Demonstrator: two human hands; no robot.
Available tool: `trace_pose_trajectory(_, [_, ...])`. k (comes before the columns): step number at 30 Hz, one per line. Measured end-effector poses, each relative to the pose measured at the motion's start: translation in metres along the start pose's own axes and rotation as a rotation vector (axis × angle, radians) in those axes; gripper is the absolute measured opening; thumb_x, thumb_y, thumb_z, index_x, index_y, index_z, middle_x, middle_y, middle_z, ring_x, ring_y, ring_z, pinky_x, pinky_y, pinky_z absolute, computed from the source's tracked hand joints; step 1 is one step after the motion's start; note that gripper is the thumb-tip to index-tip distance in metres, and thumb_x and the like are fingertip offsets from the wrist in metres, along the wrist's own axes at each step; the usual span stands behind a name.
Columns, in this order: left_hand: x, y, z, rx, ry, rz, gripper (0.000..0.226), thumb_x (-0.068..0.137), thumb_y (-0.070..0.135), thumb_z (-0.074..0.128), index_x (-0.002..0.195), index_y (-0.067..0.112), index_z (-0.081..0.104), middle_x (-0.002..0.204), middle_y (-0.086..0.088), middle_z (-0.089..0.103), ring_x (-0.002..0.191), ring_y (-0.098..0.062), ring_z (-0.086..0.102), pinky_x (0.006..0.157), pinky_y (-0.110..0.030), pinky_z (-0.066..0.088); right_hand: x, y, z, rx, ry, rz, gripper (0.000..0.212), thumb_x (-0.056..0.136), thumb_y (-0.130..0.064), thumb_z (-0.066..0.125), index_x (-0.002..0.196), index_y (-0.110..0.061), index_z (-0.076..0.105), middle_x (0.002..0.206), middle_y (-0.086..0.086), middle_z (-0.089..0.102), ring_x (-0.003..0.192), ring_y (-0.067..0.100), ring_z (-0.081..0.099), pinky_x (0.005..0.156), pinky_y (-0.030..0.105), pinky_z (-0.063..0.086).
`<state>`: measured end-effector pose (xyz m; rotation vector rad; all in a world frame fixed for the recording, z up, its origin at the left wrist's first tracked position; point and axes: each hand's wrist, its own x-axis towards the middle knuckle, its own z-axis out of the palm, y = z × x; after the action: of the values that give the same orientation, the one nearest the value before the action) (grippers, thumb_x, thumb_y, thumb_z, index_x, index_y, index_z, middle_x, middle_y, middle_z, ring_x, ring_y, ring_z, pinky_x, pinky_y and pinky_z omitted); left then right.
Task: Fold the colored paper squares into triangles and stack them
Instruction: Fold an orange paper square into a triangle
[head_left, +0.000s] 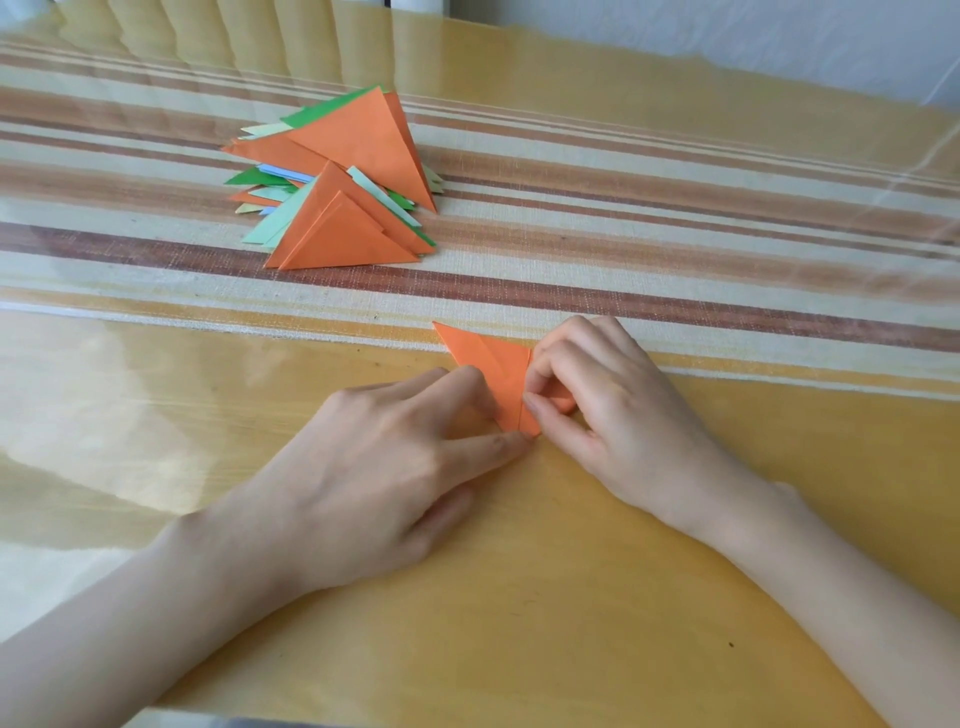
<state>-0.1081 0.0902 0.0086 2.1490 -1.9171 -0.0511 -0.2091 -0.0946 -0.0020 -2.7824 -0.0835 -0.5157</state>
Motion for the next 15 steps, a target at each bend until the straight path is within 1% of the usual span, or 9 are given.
trace_pose_trajectory(1, [0.0,0.001,-0.001,0.005,0.017,0.009,0.045,0.08,0.028,0.042,0.117,0.024,0.068,0.103,-0.004,0.062,0.085,-0.022,0.064,0.052,-0.03,0.053,0.0,0.001,0.002,-0.026,-0.009,0.031,0.017,0.091,-0.025,0.046,0.086,-0.011,0.055,0.093,0.002,0.054,0.089,0.024,0.05,0.078,0.038,0.043])
trace_pose_trajectory(3, [-0.002,0.003,-0.001,0.02,0.046,0.017,0.044,0.081,0.026,0.042,0.118,0.024,0.068,0.104,-0.004,0.062,0.085,-0.022,0.065,0.049,-0.031,0.053,-0.002,0.001,0.0,-0.052,-0.039,0.111,0.018,0.09,-0.029,0.046,0.09,-0.012,0.053,0.095,0.0,0.051,0.09,0.021,0.048,0.079,0.038,0.042])
trace_pose_trajectory(7, [-0.004,0.005,0.001,0.036,0.072,0.018,0.044,0.082,0.025,0.042,0.12,0.024,0.066,0.106,-0.004,0.062,0.086,-0.023,0.065,0.051,-0.03,0.052,-0.014,-0.001,-0.01,0.033,-0.104,0.272,0.042,0.085,-0.051,0.045,0.108,-0.017,0.05,0.11,-0.008,0.044,0.107,0.015,0.041,0.094,0.028,0.032])
trace_pose_trajectory(9, [-0.004,0.005,0.001,0.032,0.082,0.015,0.045,0.082,0.025,0.042,0.12,0.024,0.065,0.106,-0.005,0.062,0.086,-0.024,0.065,0.05,-0.03,0.052,-0.018,-0.006,-0.01,0.026,-0.107,0.319,0.049,0.083,-0.056,0.043,0.113,-0.019,0.049,0.115,-0.009,0.041,0.113,0.014,0.037,0.099,0.027,0.029])
trace_pose_trajectory(12, [-0.004,0.005,0.002,0.028,0.086,0.019,0.044,0.082,0.025,0.041,0.119,0.023,0.067,0.106,-0.006,0.062,0.088,-0.026,0.067,0.05,-0.032,0.054,-0.019,-0.009,-0.008,0.008,-0.094,0.372,0.047,0.081,-0.056,0.042,0.112,-0.021,0.049,0.116,-0.008,0.04,0.116,0.013,0.034,0.103,0.029,0.025])
trace_pose_trajectory(15, [-0.004,0.005,0.004,0.032,0.088,0.016,0.044,0.083,0.025,0.041,0.119,0.022,0.067,0.106,-0.007,0.063,0.092,-0.026,0.067,0.053,-0.034,0.057,-0.018,-0.007,-0.008,0.059,-0.057,0.462,0.034,0.081,-0.047,0.048,0.106,-0.024,0.05,0.115,-0.009,0.038,0.119,0.013,0.03,0.103,0.027,0.02])
